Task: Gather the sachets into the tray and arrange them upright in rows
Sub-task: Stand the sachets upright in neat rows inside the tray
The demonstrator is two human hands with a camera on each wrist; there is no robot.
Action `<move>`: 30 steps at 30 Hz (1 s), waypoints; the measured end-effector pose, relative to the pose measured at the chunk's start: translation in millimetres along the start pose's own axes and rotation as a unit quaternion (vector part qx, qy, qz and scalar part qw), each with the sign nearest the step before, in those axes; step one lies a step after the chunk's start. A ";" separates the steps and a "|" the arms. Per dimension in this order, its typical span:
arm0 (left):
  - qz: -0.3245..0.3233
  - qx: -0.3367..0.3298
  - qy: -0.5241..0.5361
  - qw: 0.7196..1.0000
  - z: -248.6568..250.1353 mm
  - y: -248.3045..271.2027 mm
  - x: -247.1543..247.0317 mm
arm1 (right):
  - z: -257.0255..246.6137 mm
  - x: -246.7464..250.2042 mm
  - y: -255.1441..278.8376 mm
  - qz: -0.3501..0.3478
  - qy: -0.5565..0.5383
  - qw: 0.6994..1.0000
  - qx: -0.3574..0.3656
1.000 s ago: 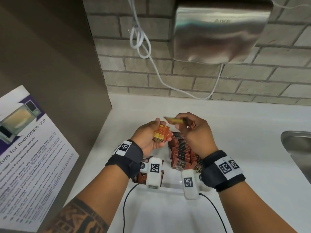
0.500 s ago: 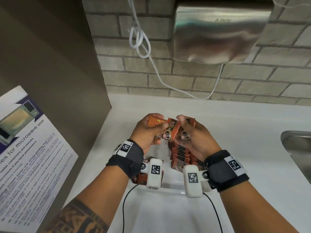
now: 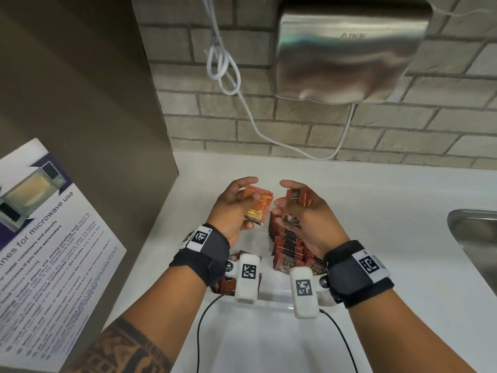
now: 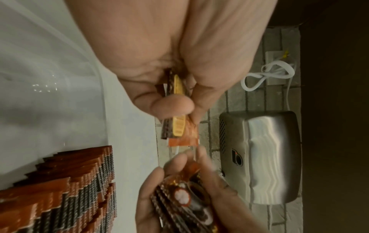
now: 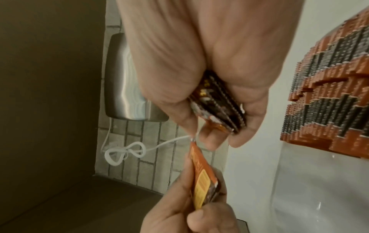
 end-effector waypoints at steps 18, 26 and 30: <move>0.012 0.067 0.104 0.992 1.6 -1.9 -8.4 | -1.6 -3.4 4.2 0.153 0.305 0.889 0.305; -0.001 -0.006 0.009 1.000 -1.9 -1.5 -5.3 | 2.4 4.8 -2.0 0.123 0.047 0.986 0.103; -0.053 -0.001 -0.012 0.999 -2.4 0.7 -8.3 | 2.1 1.8 -2.6 0.068 0.019 0.996 0.054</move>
Point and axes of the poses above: each hand's wrist, its own y-axis away from the middle knuckle, its own x-axis out of the back of the hand, z = x × y, the point moved 3 cm from there along -y, towards the middle knuckle, and after that the axes turned 13 degrees about -x, right-handed, at the moved point
